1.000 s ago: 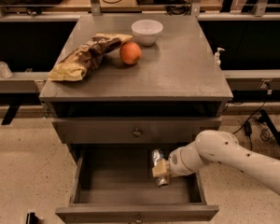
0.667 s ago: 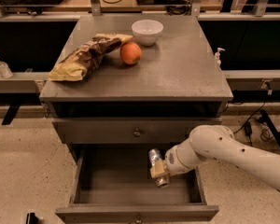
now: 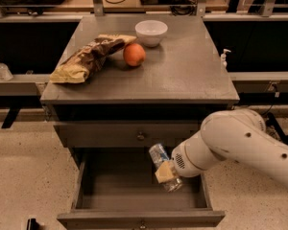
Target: Pick redbull can from middle drawer and place on counter
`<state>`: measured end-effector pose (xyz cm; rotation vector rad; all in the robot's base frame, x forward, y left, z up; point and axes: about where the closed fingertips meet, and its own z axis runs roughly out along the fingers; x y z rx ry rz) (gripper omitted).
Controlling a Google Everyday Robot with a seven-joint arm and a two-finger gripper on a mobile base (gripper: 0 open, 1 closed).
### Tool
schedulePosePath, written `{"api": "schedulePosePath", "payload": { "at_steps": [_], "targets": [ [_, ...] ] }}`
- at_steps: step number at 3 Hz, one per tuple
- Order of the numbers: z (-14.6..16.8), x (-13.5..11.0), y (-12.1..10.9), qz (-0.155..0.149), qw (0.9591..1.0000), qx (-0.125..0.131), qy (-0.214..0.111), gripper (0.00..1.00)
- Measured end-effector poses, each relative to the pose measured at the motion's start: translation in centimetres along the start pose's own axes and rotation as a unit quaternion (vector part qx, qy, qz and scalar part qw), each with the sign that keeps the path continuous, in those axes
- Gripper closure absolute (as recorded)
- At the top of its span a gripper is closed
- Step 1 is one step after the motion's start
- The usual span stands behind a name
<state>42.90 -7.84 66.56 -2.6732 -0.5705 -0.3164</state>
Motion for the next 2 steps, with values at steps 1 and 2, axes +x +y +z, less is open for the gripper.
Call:
{"api": "schedulePosePath", "payload": {
  "at_steps": [1, 2],
  "targets": [
    [-11.6, 2.1, -3.2, -0.047, 0.9959, -0.057, 0.052, 1.0],
    [-18.3, 6.0, -4.4, -0.047, 0.9903, -0.1, 0.084, 1.0]
  ]
}}
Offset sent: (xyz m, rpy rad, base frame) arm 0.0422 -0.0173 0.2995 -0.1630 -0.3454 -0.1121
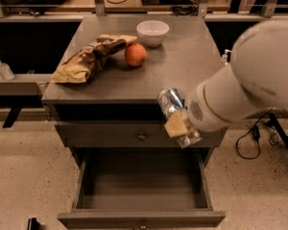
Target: Pick redbull can from middle drawer and place on counter
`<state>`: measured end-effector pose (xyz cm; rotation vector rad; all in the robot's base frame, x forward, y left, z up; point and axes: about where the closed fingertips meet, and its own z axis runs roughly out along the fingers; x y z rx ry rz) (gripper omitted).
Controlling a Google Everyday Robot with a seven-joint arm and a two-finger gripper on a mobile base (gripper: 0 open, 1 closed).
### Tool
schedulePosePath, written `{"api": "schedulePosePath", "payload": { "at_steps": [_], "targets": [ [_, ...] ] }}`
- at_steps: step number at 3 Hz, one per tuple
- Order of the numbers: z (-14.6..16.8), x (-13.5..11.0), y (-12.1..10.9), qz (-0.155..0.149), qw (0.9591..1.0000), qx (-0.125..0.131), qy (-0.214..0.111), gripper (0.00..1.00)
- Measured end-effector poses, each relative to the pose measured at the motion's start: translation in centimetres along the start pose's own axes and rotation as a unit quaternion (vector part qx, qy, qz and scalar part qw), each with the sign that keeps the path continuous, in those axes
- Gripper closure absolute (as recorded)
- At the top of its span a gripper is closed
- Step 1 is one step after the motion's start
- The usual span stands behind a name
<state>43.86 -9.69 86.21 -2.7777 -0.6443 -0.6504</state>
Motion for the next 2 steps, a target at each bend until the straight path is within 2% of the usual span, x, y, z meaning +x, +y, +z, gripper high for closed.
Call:
{"api": "schedulePosePath", "payload": {
  "at_steps": [1, 2],
  "targets": [
    [-3.8, 5.5, 1.5, 0.033, 0.9989, -0.025, 0.02, 1.0],
    [-3.9, 10.0, 4.1, 0.092, 0.9956, -0.015, 0.01, 1.0]
  ]
}}
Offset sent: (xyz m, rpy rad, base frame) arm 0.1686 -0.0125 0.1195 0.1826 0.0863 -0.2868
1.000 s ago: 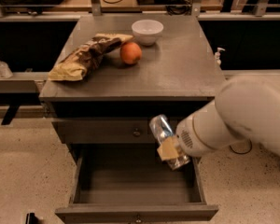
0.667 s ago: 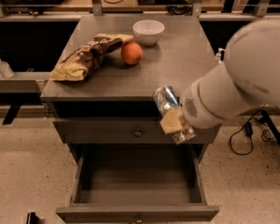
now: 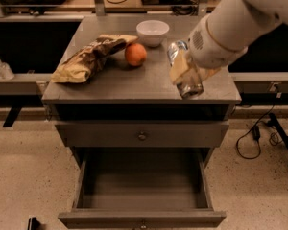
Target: Pick redbull can from middle drawer and place on counter
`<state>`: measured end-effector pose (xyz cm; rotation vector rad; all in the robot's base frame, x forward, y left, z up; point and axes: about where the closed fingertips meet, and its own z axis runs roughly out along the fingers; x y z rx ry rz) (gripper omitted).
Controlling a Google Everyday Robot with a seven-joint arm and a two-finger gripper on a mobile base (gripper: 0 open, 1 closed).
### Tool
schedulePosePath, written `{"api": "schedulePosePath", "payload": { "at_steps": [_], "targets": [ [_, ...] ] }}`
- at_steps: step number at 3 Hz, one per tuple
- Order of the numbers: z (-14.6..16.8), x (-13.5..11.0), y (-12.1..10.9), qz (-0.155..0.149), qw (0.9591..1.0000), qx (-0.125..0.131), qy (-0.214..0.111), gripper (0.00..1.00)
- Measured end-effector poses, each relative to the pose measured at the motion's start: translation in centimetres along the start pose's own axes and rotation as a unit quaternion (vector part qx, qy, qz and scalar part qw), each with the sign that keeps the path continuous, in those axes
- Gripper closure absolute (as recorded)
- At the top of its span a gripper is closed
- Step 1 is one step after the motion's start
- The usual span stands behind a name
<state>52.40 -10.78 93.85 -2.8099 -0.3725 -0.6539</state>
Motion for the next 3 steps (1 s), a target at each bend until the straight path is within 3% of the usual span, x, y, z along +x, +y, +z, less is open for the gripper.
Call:
{"api": "schedulePosePath", "payload": {
  "at_steps": [1, 2, 3],
  "targets": [
    [1.9, 5.4, 3.1, 0.081, 0.9955, 0.047, -0.008, 1.0],
    [4.3, 7.3, 6.5, 0.134, 0.9889, 0.063, -0.008, 1.0],
    [6.5, 7.8, 10.2, 0.177, 0.9834, 0.039, -0.011, 1.0]
  ]
}}
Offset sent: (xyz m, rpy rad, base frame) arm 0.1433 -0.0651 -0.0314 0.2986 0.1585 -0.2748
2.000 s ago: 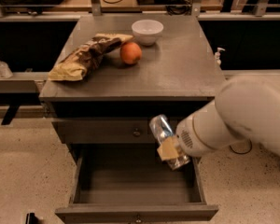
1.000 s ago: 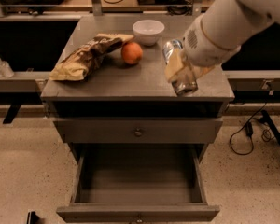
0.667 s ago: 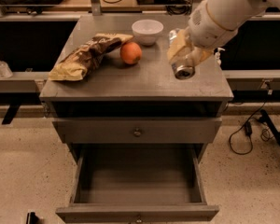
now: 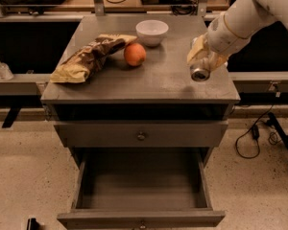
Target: Pick redbull can from middle drawer and place on counter
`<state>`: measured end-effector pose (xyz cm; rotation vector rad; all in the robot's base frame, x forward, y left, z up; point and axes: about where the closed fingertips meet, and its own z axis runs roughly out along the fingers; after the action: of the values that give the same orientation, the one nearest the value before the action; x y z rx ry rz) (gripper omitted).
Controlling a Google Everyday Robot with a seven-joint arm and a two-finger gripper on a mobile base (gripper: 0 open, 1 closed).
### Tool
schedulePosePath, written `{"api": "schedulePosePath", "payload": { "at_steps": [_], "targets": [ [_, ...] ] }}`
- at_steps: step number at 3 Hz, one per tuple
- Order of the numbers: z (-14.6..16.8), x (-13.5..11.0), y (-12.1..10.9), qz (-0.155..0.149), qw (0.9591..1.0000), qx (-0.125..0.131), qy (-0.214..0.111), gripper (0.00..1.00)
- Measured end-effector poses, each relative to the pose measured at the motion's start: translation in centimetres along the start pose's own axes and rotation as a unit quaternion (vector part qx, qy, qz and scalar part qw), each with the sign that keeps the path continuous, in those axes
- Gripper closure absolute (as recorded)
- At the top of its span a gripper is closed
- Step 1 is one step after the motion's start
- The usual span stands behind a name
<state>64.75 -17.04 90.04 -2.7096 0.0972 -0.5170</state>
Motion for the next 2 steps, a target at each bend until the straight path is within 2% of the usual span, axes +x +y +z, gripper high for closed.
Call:
{"api": "schedulePosePath", "payload": {
  "at_steps": [1, 2],
  "targets": [
    [3.24, 0.06, 2.86, 0.018, 0.9988, -0.038, -0.024, 0.82],
    [3.75, 0.07, 2.93, 0.018, 0.9988, -0.039, -0.026, 0.51]
  ]
}}
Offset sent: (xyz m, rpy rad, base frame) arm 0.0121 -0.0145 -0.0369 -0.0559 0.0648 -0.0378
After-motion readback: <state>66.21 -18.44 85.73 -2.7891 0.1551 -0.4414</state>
